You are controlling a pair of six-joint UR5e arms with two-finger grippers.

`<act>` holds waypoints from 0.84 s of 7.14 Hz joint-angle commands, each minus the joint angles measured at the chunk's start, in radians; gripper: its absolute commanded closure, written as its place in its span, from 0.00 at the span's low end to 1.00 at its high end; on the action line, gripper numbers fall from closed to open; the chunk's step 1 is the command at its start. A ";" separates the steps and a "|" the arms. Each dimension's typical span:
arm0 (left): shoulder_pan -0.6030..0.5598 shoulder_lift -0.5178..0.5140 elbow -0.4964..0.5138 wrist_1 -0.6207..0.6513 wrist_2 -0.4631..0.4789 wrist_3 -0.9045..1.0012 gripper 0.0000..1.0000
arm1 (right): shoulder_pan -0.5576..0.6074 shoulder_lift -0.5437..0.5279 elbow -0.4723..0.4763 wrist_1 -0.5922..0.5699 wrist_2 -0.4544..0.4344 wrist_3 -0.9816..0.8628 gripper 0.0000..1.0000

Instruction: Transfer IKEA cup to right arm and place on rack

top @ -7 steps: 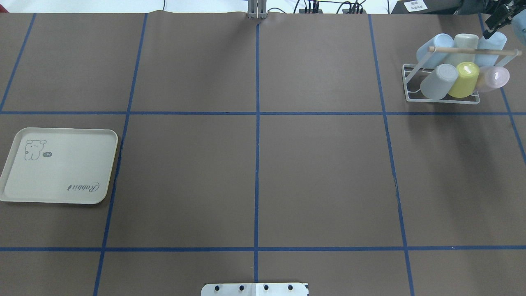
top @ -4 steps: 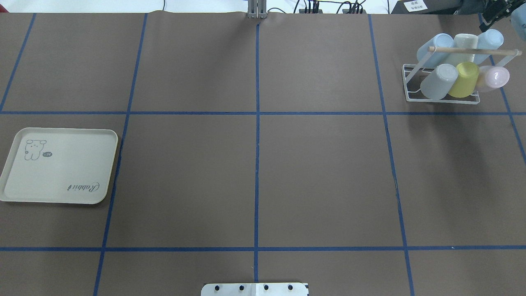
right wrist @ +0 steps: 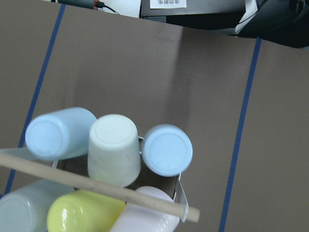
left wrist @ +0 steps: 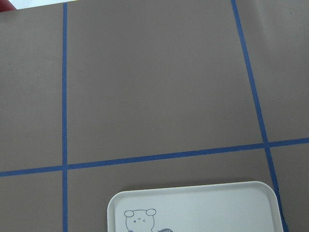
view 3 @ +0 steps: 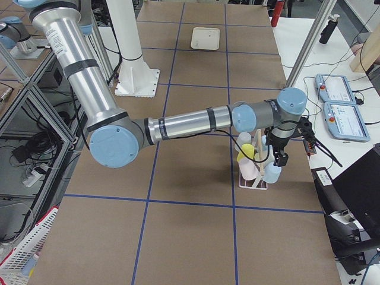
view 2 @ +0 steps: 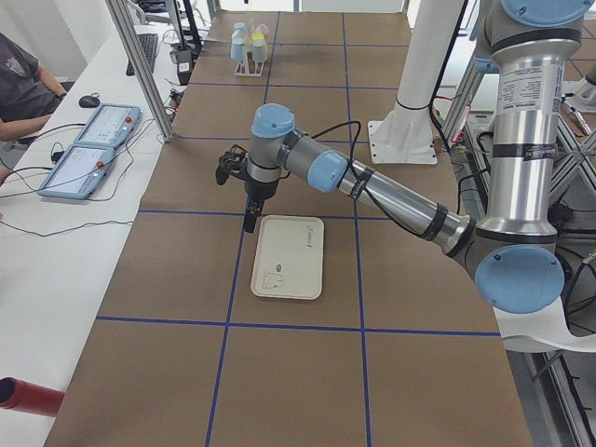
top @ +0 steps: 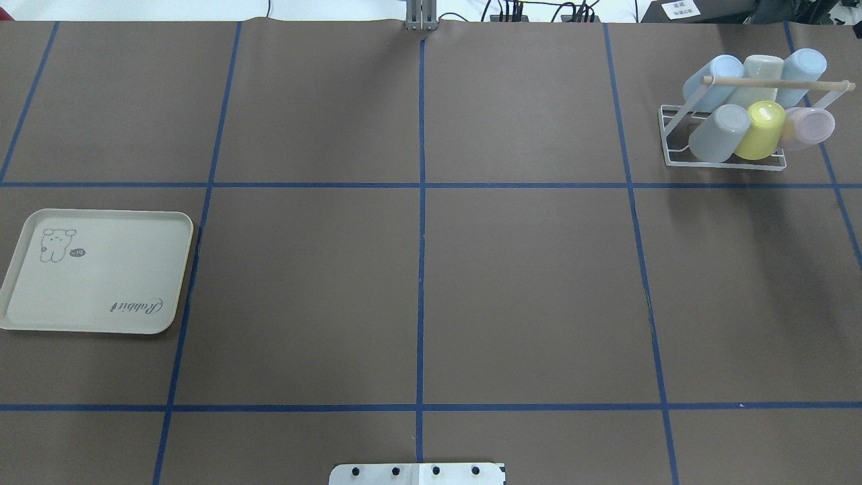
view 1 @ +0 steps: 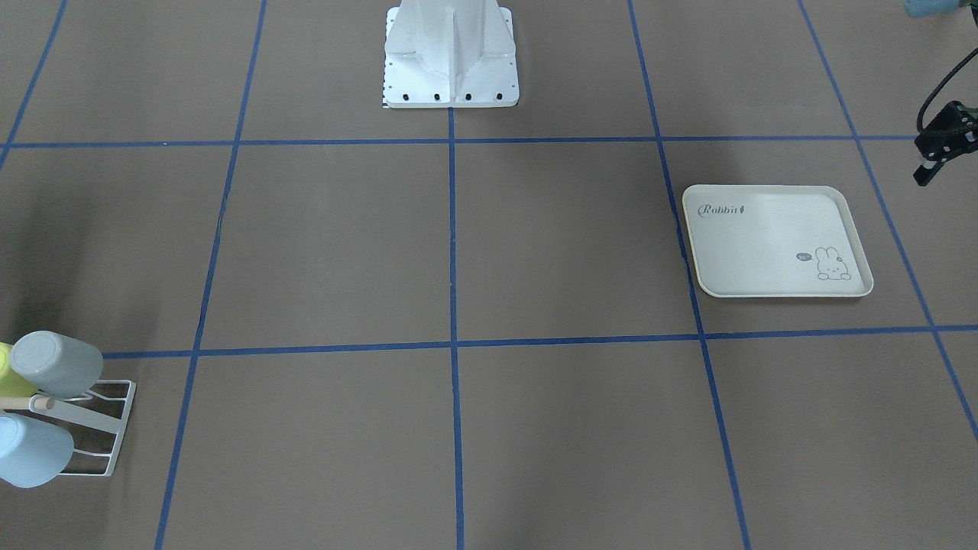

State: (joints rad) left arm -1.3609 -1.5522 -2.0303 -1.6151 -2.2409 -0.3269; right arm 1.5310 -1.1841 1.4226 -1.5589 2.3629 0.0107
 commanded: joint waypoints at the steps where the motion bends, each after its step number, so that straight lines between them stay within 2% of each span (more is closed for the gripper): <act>1: -0.085 0.041 0.077 0.003 -0.101 0.095 0.00 | 0.031 -0.237 0.203 0.006 0.002 -0.002 0.01; 3: -0.173 0.063 0.217 -0.002 -0.233 0.242 0.00 | 0.031 -0.398 0.384 -0.006 0.002 0.012 0.01; 6: -0.173 0.116 0.225 -0.008 -0.209 0.232 0.00 | 0.043 -0.457 0.391 -0.004 0.048 0.012 0.01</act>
State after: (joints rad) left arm -1.5317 -1.4483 -1.8094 -1.6234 -2.4549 -0.0901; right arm 1.5695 -1.6209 1.8060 -1.5635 2.3974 0.0227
